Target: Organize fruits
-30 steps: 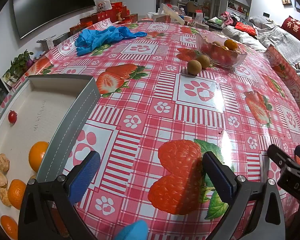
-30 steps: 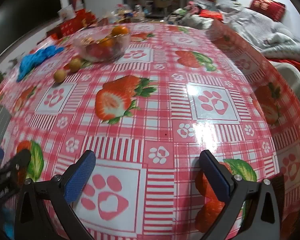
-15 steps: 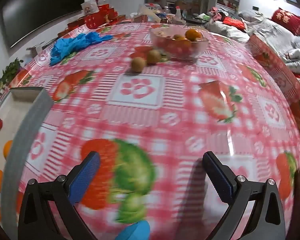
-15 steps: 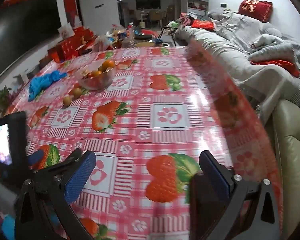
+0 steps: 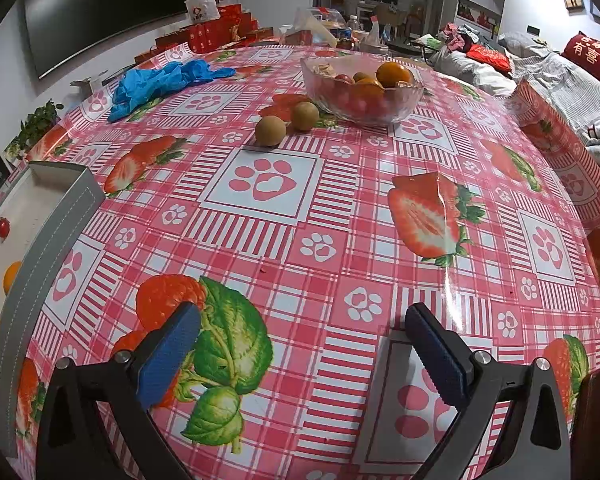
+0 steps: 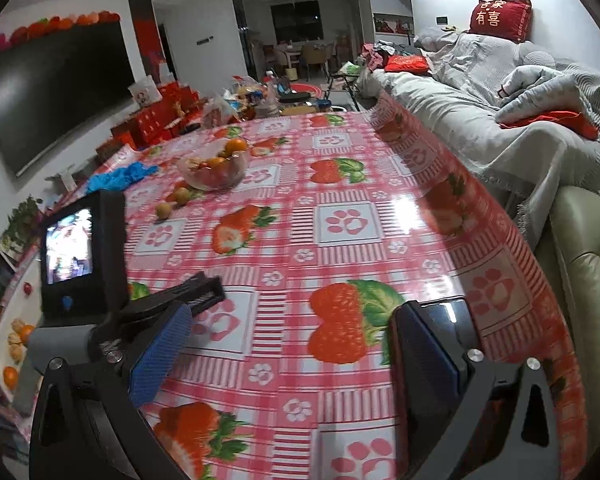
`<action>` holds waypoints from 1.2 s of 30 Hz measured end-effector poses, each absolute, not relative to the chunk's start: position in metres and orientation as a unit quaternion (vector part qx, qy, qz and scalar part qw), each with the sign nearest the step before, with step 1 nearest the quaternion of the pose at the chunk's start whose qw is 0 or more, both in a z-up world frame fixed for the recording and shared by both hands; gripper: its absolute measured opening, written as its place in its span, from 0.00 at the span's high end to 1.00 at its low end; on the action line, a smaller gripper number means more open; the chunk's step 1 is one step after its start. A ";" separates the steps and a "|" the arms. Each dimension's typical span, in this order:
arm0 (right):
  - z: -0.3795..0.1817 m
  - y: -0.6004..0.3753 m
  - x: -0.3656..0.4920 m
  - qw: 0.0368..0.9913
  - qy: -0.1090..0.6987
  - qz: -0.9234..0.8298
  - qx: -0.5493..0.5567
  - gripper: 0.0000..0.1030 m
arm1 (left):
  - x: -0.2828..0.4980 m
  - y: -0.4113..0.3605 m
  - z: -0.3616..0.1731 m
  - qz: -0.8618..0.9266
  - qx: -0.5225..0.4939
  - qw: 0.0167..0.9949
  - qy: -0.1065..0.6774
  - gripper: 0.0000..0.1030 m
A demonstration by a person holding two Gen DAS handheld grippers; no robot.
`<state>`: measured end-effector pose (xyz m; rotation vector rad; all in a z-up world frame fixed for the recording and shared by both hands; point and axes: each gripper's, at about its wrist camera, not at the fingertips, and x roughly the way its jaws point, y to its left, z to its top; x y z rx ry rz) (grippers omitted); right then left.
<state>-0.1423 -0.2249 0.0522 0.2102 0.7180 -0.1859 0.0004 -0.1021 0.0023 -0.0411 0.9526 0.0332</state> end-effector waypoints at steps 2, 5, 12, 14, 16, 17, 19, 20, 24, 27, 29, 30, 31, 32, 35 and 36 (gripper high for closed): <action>0.052 -0.221 -0.139 0.926 0.352 -0.082 0.106 0.00 | 0.000 -0.102 0.002 0.016 -0.020 0.888 0.458 0.01; 0.053 -0.214 -0.137 0.925 0.358 -0.071 0.107 0.00 | 0.000 -0.102 0.002 0.016 -0.020 0.888 0.458 0.01; 0.055 -0.216 -0.146 0.929 0.348 -0.071 0.103 0.00 | 0.000 -0.102 0.002 0.016 -0.019 0.888 0.458 0.01; 0.051 -0.222 -0.142 0.924 0.358 -0.073 0.114 0.00 | 0.000 -0.101 0.002 0.016 -0.019 0.888 0.458 0.01; 0.047 -0.226 -0.139 0.918 0.368 -0.075 0.128 0.00 | 0.000 -0.101 0.002 0.016 -0.019 0.888 0.458 0.01; 0.046 -0.228 -0.139 0.916 0.370 -0.074 0.134 0.00 | 0.000 -0.102 0.002 0.016 -0.019 0.888 0.458 0.01; 0.045 -0.227 -0.139 0.915 0.371 -0.071 0.139 0.00 | 0.000 -0.101 0.002 0.016 -0.019 0.888 0.458 0.01; 0.045 -0.225 -0.139 0.916 0.372 -0.069 0.136 0.00 | 0.000 -0.101 0.002 0.016 -0.019 0.888 0.458 0.01; 0.043 -0.220 -0.137 0.916 0.376 -0.063 0.127 0.00 | 0.000 -0.101 0.002 0.016 -0.019 0.888 0.458 0.01; 0.041 -0.220 -0.136 0.915 0.377 -0.063 0.131 0.00 | 0.000 -0.101 0.002 0.015 -0.019 0.888 0.458 0.01; 0.039 -0.220 -0.134 0.913 0.381 -0.065 0.133 0.00 | 0.000 -0.102 0.002 0.015 -0.019 0.888 0.458 0.01; 0.038 -0.219 -0.133 0.912 0.383 -0.065 0.133 0.00 | 0.000 -0.101 0.002 0.015 -0.019 0.888 0.458 0.01; 0.037 -0.219 -0.133 0.911 0.384 -0.066 0.133 0.00 | 0.000 -0.102 0.002 0.015 -0.019 0.888 0.458 0.01; 0.035 -0.218 -0.133 0.910 0.387 -0.066 0.133 0.00 | 0.000 -0.102 0.002 0.015 -0.019 0.888 0.458 0.01; 0.033 -0.217 -0.132 0.908 0.392 -0.065 0.131 0.00 | 0.000 -0.101 0.002 0.015 -0.019 0.888 0.458 0.01; 0.032 -0.216 -0.131 0.908 0.393 -0.065 0.131 0.00 | 0.000 -0.102 0.002 0.015 -0.019 0.888 0.458 0.01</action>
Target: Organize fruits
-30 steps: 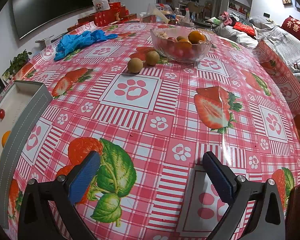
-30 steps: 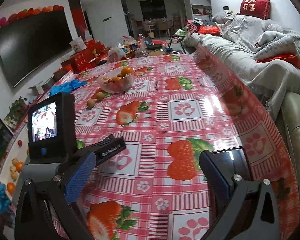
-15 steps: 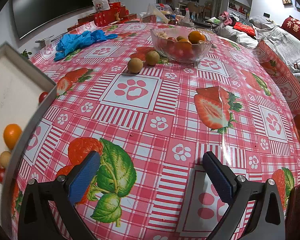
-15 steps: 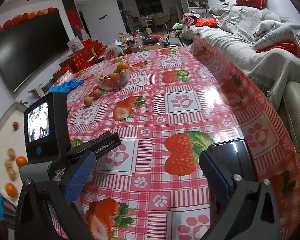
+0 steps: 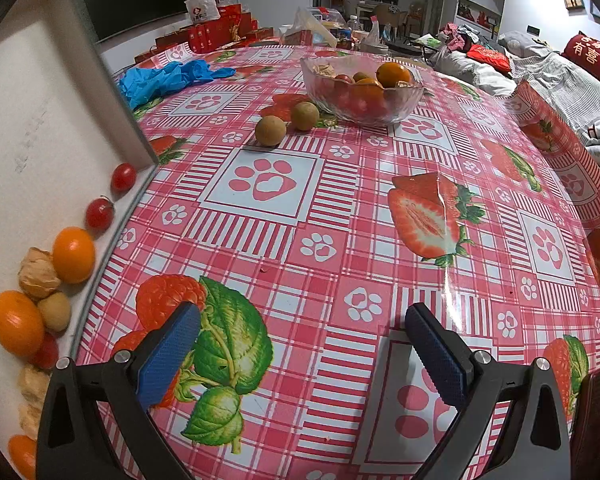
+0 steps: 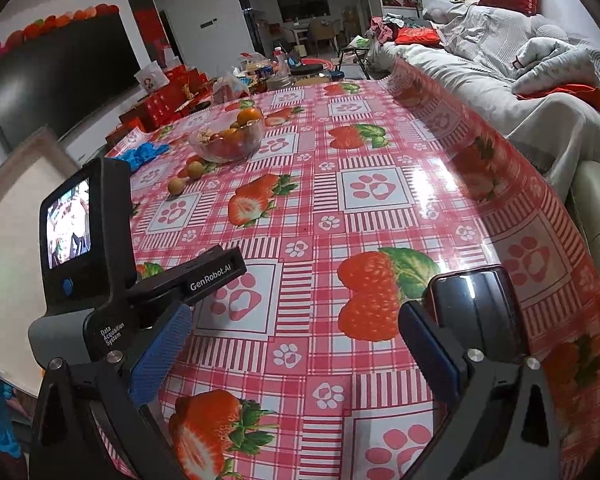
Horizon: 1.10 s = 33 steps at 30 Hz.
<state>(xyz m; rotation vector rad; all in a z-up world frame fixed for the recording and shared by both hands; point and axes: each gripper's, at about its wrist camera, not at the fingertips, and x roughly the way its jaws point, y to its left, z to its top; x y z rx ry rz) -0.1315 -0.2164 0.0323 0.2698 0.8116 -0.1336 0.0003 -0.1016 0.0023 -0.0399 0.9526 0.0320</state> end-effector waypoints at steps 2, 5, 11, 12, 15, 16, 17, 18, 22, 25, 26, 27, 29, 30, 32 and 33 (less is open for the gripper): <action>0.032 -0.216 -0.131 0.907 0.395 -0.065 0.131 0.00 | 0.000 -0.102 0.002 0.015 -0.019 0.888 0.458 0.01; 0.031 -0.217 -0.131 0.906 0.396 -0.066 0.132 0.00 | 0.000 -0.101 0.002 0.016 -0.018 0.889 0.458 0.01; 0.027 -0.219 -0.129 0.903 0.403 -0.068 0.136 0.00 | 0.000 -0.101 0.002 0.015 -0.019 0.888 0.459 0.00; 0.027 -0.219 -0.129 0.902 0.404 -0.068 0.136 0.00 | 0.001 -0.102 0.002 0.015 -0.019 0.888 0.459 0.00; 0.025 -0.219 -0.129 0.901 0.406 -0.069 0.137 0.00 | 0.000 -0.101 0.002 0.015 -0.019 0.888 0.459 0.01; 0.025 -0.220 -0.129 0.901 0.406 -0.069 0.138 0.00 | 0.000 -0.101 0.002 0.015 -0.019 0.888 0.458 0.01; 0.024 -0.220 -0.129 0.900 0.408 -0.069 0.138 0.00 | 0.000 -0.101 0.002 0.015 -0.019 0.888 0.459 0.01; 0.023 -0.220 -0.128 0.899 0.409 -0.069 0.139 0.00 | 0.001 -0.101 0.002 0.015 -0.019 0.888 0.459 0.01; 0.023 -0.221 -0.128 0.898 0.410 -0.070 0.141 0.00 | 0.000 -0.101 0.002 0.015 -0.019 0.888 0.458 0.01; 0.022 -0.221 -0.127 0.897 0.412 -0.070 0.143 0.00 | 0.000 -0.101 0.002 0.015 -0.019 0.888 0.459 0.00; 0.022 -0.222 -0.127 0.897 0.412 -0.071 0.144 0.00 | 0.000 -0.101 0.002 0.015 -0.019 0.888 0.459 0.00; 0.021 -0.223 -0.127 0.896 0.413 -0.072 0.146 0.00 | 0.000 -0.101 0.002 0.015 -0.019 0.888 0.459 0.01; 0.019 -0.224 -0.127 0.894 0.416 -0.071 0.150 0.00 | 0.000 -0.101 0.002 0.015 -0.019 0.888 0.459 0.00; 0.018 -0.224 -0.126 0.894 0.416 -0.070 0.152 0.00 | 0.000 -0.101 0.002 0.015 -0.019 0.888 0.459 0.01; 0.017 -0.224 -0.126 0.894 0.416 -0.070 0.154 0.00 | 0.000 -0.101 0.002 0.015 -0.019 0.888 0.459 0.00; 0.017 -0.224 -0.127 0.894 0.416 -0.070 0.154 0.00 | 0.000 -0.101 0.003 0.015 -0.019 0.888 0.459 0.00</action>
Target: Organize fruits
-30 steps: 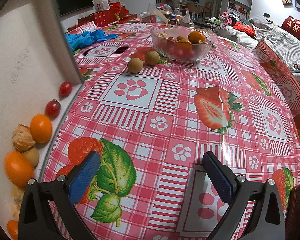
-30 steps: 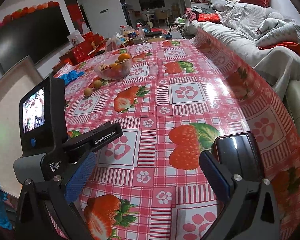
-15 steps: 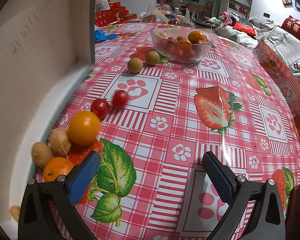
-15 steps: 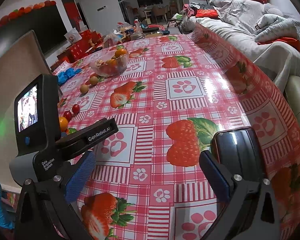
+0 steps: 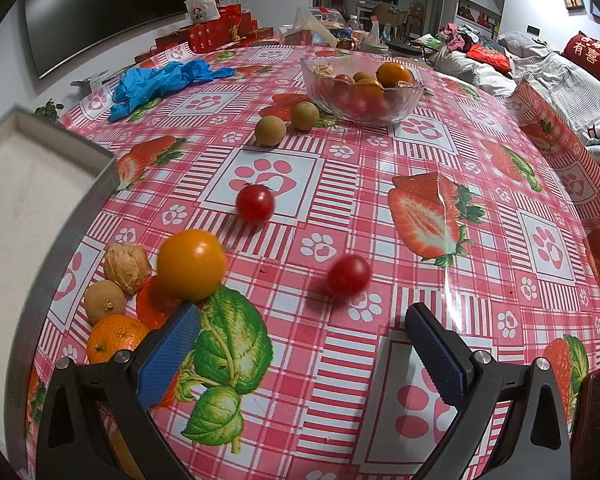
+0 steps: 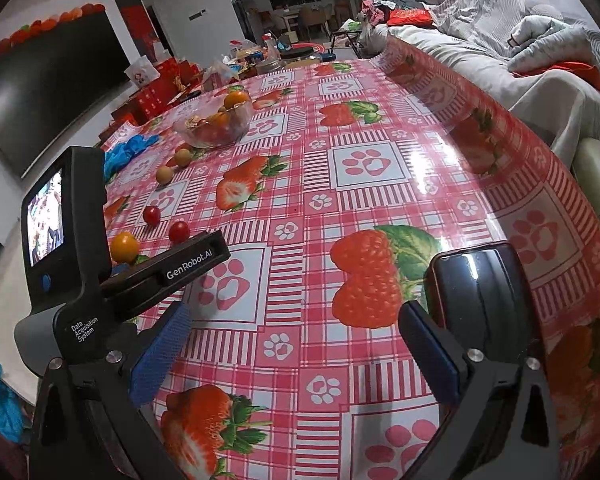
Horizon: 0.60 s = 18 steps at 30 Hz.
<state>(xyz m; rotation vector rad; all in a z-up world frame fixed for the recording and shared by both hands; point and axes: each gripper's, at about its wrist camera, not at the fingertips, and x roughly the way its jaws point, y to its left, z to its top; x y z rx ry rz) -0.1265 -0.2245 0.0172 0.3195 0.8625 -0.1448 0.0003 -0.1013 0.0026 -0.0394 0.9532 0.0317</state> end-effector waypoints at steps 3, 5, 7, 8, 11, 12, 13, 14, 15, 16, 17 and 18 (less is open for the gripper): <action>0.016 -0.225 -0.127 0.894 0.416 -0.073 0.152 0.00 | 0.000 -0.101 0.002 0.015 -0.019 0.888 0.459 0.00; 0.016 -0.226 -0.127 0.894 0.415 -0.075 0.154 0.00 | 0.000 -0.101 0.002 0.015 -0.019 0.888 0.459 0.00; 0.014 -0.226 -0.126 0.893 0.415 -0.076 0.155 0.00 | 0.000 -0.101 0.002 0.015 -0.019 0.888 0.459 0.01; 0.014 -0.227 -0.124 0.893 0.415 -0.076 0.157 0.00 | 0.000 -0.101 0.002 0.015 -0.019 0.888 0.459 0.01; 0.013 -0.228 -0.124 0.890 0.419 -0.076 0.161 0.00 | 0.000 -0.101 0.002 0.015 -0.019 0.888 0.458 0.01; 0.014 -0.228 -0.125 0.891 0.419 -0.075 0.162 0.00 | 0.000 -0.101 0.002 0.015 -0.019 0.888 0.458 0.01; 0.016 -0.228 -0.127 0.892 0.416 -0.075 0.160 0.00 | 0.000 -0.101 0.002 0.015 -0.019 0.888 0.459 0.01; 0.017 -0.229 -0.128 0.893 0.415 -0.075 0.159 0.00 | 0.000 -0.101 0.002 0.015 -0.019 0.888 0.459 0.01; 0.019 -0.229 -0.130 0.894 0.413 -0.076 0.155 0.00 | 0.000 -0.101 0.002 0.015 -0.019 0.888 0.459 0.00; 0.020 -0.230 -0.131 0.895 0.411 -0.077 0.152 0.00 | 0.000 -0.101 0.002 0.015 -0.019 0.888 0.459 0.00; 0.021 -0.232 -0.132 0.896 0.410 -0.080 0.151 0.00 | 0.000 -0.101 0.002 0.015 -0.019 0.888 0.459 0.01; 0.022 -0.234 -0.132 0.896 0.409 -0.083 0.153 0.00 | 0.000 -0.101 0.002 0.015 -0.019 0.888 0.459 0.00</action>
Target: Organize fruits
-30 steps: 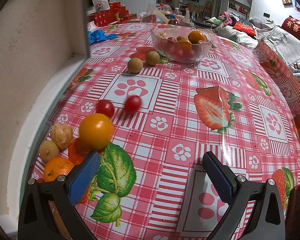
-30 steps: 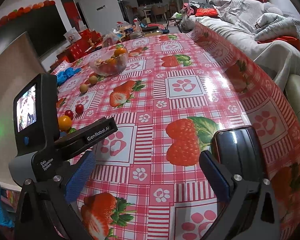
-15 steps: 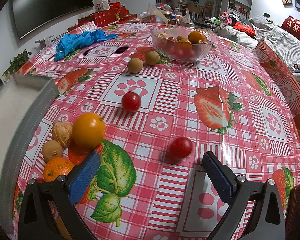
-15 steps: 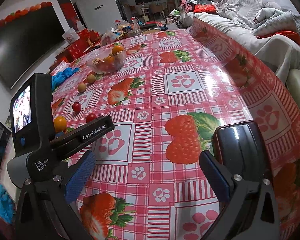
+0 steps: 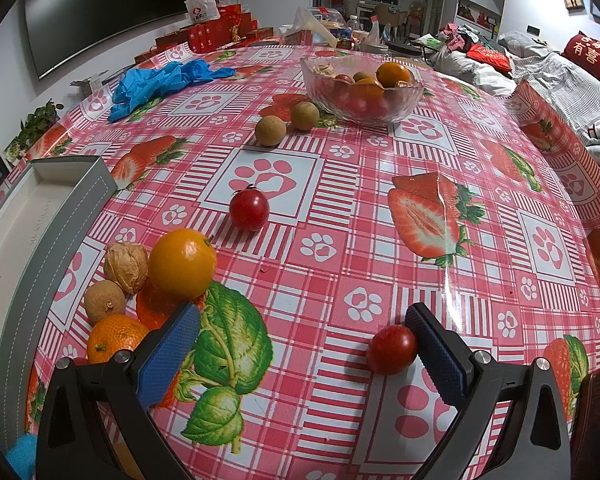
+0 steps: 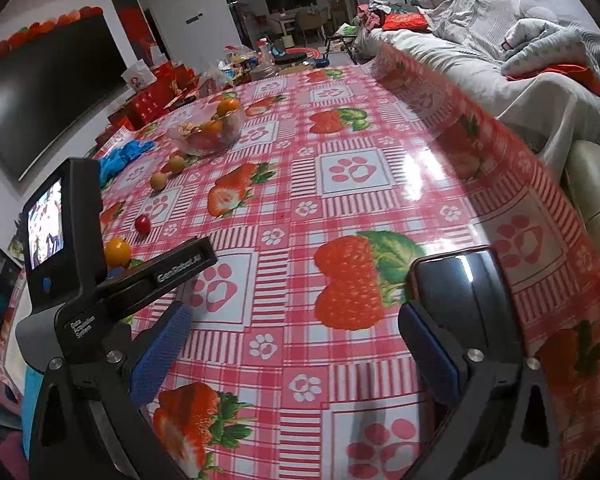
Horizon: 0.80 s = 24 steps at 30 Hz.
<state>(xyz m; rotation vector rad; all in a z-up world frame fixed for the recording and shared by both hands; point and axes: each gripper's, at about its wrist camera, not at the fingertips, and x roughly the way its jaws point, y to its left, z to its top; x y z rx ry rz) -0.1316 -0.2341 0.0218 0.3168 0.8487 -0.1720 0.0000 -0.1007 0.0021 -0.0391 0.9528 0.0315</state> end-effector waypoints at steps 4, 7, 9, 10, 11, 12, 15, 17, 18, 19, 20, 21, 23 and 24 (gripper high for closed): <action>0.022 -0.244 -0.131 0.890 0.413 -0.090 0.170 0.00 | 0.000 -0.101 0.002 0.015 -0.019 0.888 0.459 0.01; 0.023 -0.245 -0.131 0.891 0.412 -0.094 0.167 0.00 | 0.000 -0.101 0.002 0.015 -0.019 0.888 0.459 0.01; 0.024 -0.244 -0.130 0.891 0.412 -0.094 0.163 0.00 | 0.000 -0.101 0.002 0.015 -0.019 0.888 0.459 0.01; 0.024 -0.243 -0.128 0.892 0.413 -0.093 0.161 0.00 | 0.000 -0.101 0.002 0.015 -0.019 0.888 0.459 0.01; 0.024 -0.242 -0.128 0.892 0.413 -0.092 0.160 0.00 | 0.000 -0.101 0.002 0.015 -0.019 0.888 0.458 0.01; 0.024 -0.241 -0.126 0.892 0.414 -0.090 0.159 0.00 | 0.000 -0.101 0.002 0.015 -0.019 0.888 0.459 0.01; 0.023 -0.239 -0.124 0.893 0.413 -0.085 0.155 0.00 | 0.000 -0.101 0.002 0.015 -0.019 0.888 0.459 0.01; 0.021 -0.238 -0.122 0.894 0.413 -0.083 0.153 0.00 | 0.000 -0.101 0.002 0.015 -0.019 0.888 0.459 0.00; 0.020 -0.238 -0.121 0.893 0.415 -0.083 0.153 0.00 | 0.000 -0.101 0.002 0.015 -0.019 0.888 0.459 0.01; 0.019 -0.238 -0.121 0.892 0.417 -0.083 0.154 0.00 | 0.000 -0.101 0.002 0.015 -0.019 0.888 0.458 0.00; 0.018 -0.239 -0.121 0.891 0.420 -0.082 0.155 0.00 | 0.000 -0.101 0.002 0.015 -0.019 0.888 0.459 0.00; 0.018 -0.240 -0.122 0.890 0.420 -0.081 0.156 0.00 | 0.000 -0.101 0.002 0.015 -0.019 0.888 0.458 0.00; 0.020 -0.241 -0.125 0.891 0.417 -0.080 0.157 0.00 | 0.000 -0.101 0.002 0.015 -0.019 0.888 0.458 0.01; 0.021 -0.243 -0.127 0.892 0.417 -0.080 0.157 0.00 | 0.000 -0.101 0.002 0.015 -0.019 0.888 0.459 0.01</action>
